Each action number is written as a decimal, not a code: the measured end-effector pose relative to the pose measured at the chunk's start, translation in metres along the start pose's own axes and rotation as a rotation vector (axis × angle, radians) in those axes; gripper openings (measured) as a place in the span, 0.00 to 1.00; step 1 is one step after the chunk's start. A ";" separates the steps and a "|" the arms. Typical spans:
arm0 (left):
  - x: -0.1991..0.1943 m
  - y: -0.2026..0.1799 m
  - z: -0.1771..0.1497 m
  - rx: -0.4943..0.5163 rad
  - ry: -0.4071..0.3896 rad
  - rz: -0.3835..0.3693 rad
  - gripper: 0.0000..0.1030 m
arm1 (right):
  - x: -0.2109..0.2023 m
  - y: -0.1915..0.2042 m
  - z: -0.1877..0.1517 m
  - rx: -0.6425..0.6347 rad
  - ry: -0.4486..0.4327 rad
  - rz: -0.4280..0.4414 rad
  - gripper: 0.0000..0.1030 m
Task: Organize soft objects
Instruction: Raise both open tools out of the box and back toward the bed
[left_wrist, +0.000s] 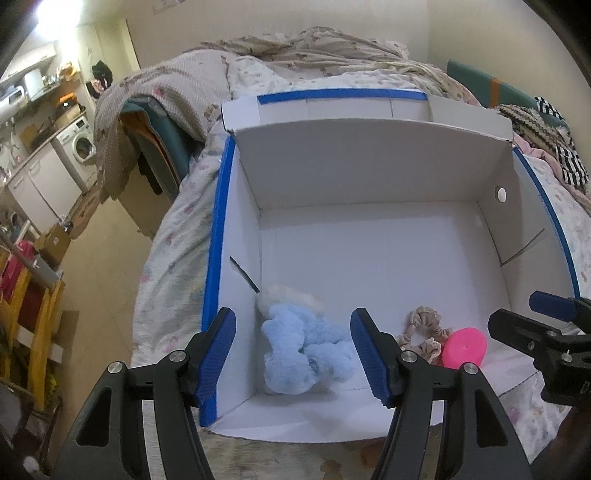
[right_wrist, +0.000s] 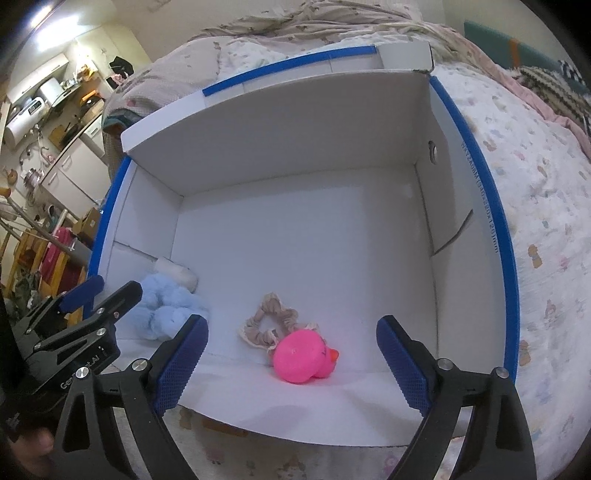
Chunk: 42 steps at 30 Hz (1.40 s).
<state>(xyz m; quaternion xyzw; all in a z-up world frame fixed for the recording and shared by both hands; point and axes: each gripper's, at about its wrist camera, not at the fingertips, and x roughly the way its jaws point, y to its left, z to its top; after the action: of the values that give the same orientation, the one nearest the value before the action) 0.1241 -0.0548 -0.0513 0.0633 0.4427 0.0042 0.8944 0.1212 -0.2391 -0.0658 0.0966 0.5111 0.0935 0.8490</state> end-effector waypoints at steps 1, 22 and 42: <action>-0.002 0.001 0.000 0.001 -0.005 0.001 0.60 | -0.001 0.000 0.000 -0.002 -0.003 -0.002 0.95; -0.042 0.020 -0.026 0.004 -0.058 0.057 0.61 | -0.028 0.001 -0.012 -0.007 -0.071 -0.035 0.96; -0.056 0.052 -0.064 -0.071 -0.015 0.093 0.61 | -0.061 -0.017 -0.050 0.027 -0.097 -0.060 0.96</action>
<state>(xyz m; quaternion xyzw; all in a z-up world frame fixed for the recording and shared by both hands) 0.0419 0.0002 -0.0395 0.0523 0.4323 0.0611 0.8981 0.0495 -0.2675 -0.0416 0.0971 0.4734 0.0564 0.8737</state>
